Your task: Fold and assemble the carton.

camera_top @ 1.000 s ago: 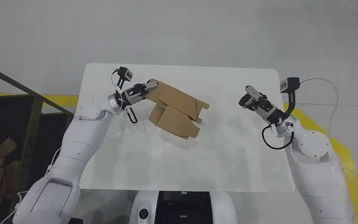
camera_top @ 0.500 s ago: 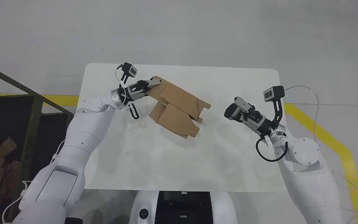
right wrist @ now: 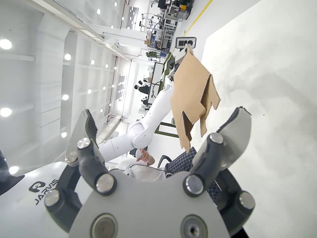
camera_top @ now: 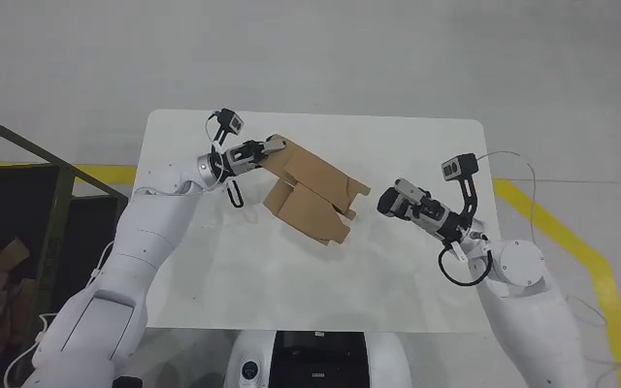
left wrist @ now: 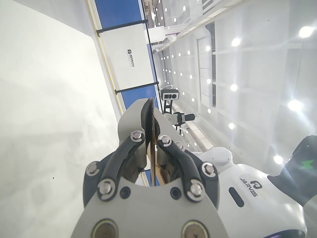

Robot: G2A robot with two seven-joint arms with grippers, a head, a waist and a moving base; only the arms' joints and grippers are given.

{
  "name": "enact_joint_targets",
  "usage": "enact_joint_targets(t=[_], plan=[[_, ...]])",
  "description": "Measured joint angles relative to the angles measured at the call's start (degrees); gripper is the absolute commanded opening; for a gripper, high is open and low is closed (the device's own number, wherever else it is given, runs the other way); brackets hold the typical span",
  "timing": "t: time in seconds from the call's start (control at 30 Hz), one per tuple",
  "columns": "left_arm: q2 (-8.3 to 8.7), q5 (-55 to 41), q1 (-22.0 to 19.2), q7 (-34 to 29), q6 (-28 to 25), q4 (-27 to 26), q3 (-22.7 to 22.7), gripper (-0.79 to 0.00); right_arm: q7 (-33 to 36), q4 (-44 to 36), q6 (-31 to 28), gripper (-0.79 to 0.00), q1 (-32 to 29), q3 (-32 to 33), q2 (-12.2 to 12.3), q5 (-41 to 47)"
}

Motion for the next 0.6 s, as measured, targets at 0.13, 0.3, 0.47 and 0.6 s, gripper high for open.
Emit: enact_joint_targets(t=[0.13,0.3,0.47,0.6], plan=[[-0.36,-0.7,-0.2,-2.2,0.2,0.3,0.7,-0.785,1.2,1.6,-0.7,0.000,0.0,-0.6,0.0,0.3],[-0.78,-1.8,-0.7,-3.3,0.4,1.2,1.0,-0.785,5.4,3.3,-1.2,0.000,0.5,-1.0,0.2,-0.6],[-1.21,-3.5,-1.2,-5.9,0.9,1.5,1.3,-0.785,9.0,4.8,-1.6,-0.145,1.3,-2.3,0.2,0.9],[-1.63,-4.5,-1.7,-8.0,1.3,2.1,1.8,-0.785,10.0,6.4,-2.2,-0.191,2.2,-3.5,0.0,1.5]])
